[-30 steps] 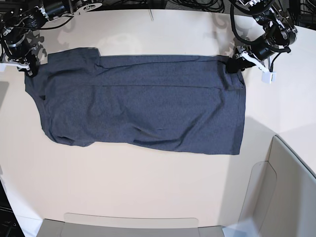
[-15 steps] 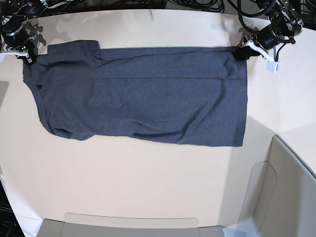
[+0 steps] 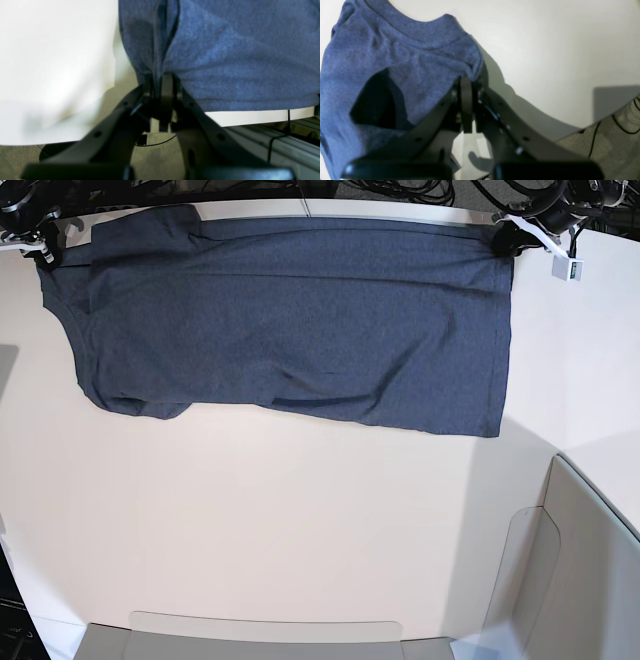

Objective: Layout the t-shirt on the table in an organized manner, then fold the t-shirt properly
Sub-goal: 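Grasp the folded edge with both grippers and pull it outward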

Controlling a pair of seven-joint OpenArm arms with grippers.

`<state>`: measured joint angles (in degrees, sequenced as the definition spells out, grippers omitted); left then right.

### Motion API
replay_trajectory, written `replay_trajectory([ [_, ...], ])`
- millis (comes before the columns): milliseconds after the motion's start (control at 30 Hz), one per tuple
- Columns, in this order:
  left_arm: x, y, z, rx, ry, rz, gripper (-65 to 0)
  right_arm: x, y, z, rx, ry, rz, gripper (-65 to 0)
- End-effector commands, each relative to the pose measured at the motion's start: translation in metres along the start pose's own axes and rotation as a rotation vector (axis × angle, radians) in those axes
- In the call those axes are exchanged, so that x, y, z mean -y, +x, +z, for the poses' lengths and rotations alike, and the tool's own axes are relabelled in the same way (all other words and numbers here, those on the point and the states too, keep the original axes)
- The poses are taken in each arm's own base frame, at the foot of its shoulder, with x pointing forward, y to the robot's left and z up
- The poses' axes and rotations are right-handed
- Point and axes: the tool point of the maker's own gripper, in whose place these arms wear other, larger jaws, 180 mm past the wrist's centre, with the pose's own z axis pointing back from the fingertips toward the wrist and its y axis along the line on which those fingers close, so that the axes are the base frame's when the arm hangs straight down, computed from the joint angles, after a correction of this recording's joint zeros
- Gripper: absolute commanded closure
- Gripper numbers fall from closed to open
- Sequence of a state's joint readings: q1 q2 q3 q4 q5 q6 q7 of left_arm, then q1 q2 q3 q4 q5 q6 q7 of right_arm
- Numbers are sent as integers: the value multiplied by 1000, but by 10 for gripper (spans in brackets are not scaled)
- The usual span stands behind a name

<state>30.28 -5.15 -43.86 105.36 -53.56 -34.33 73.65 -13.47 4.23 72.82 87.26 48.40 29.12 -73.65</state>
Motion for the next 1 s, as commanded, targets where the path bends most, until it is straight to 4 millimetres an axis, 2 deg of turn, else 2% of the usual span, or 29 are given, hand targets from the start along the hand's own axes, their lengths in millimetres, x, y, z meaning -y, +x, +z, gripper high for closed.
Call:
replay_trajectory([
  [0, -4, 9, 5, 24, 18, -21, 0, 24, -19, 7, -98, -109, 15, 0],
  [167, -3, 10, 5, 22, 17, -22, 0, 23, -19, 6, -100, -107, 19, 0],
  [233, -3, 10, 5, 22, 16, -23, -23, 23, -16, 7, -97, -109, 24, 0],
  [400, -3, 13, 7, 32, 18, -24, -192, 23, -14, 8, -88, -105, 23, -169],
  [500, -3, 13, 7, 33, 17, -23, -257, 16, -5, 9, -58, -61, 20, -213],
  [667, -1, 23, 4, 61, 9, -31, -267, 6, 11, 13, -9, 6, 18, -212],
  [967, -5, 28, 7, 60, 21, -50, -267, -3, 37, 24, 57, 74, 28, -212],
])
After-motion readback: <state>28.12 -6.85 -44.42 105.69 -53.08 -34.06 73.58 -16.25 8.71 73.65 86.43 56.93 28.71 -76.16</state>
